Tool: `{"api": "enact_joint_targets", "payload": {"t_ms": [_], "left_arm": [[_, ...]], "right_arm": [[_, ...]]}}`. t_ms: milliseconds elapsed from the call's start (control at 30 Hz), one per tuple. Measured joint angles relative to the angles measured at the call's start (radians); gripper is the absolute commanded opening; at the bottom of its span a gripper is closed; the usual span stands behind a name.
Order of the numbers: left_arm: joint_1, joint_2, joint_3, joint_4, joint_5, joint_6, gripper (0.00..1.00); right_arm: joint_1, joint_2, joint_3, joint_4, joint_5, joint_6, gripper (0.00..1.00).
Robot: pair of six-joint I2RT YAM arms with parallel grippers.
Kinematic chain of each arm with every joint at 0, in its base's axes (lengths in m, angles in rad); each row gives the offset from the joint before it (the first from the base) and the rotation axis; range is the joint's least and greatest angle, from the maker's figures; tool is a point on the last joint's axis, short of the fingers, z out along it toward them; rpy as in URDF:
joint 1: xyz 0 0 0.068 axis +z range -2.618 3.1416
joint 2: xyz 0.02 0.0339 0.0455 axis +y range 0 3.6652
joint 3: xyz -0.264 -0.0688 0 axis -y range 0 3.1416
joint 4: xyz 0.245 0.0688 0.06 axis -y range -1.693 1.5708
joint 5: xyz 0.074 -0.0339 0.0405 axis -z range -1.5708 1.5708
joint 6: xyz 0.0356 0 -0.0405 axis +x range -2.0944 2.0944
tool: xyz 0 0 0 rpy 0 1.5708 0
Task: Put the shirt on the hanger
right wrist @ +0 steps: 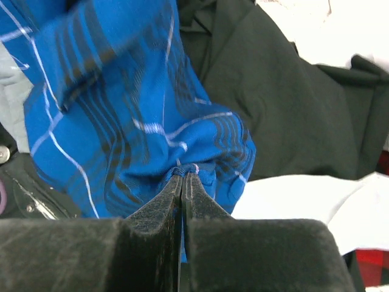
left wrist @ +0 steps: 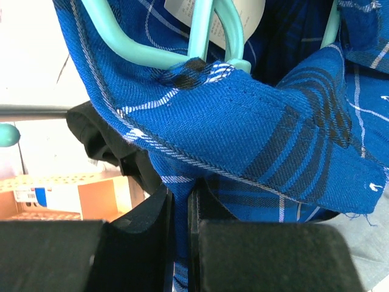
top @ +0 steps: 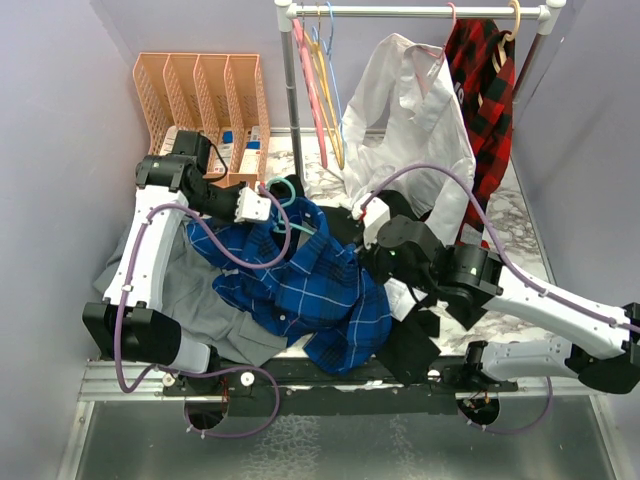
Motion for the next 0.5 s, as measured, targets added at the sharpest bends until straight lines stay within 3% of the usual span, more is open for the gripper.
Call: {"api": "enact_joint_targets", "payload": {"t_ms": [133,233,333,500], "left_arm": [[-0.032,0.003,0.008,-0.004,-0.001,-0.005,0.00],[-0.047,0.006,0.024,-0.006,-0.004,-0.016,0.00],[-0.060,0.006,0.036,-0.010,-0.011,-0.023,0.00],[-0.069,0.007,0.042,-0.027,-0.025,-0.023,0.00]], "right_arm": [[0.000,0.048,0.035,0.021,-0.032,-0.052,0.09],[-0.001,0.082,0.053,0.003,-0.034,-0.082,0.41],[-0.002,0.098,0.093,-0.062,-0.045,-0.107,0.66],[-0.008,0.091,0.209,-0.221,-0.067,-0.104,0.84]]}}
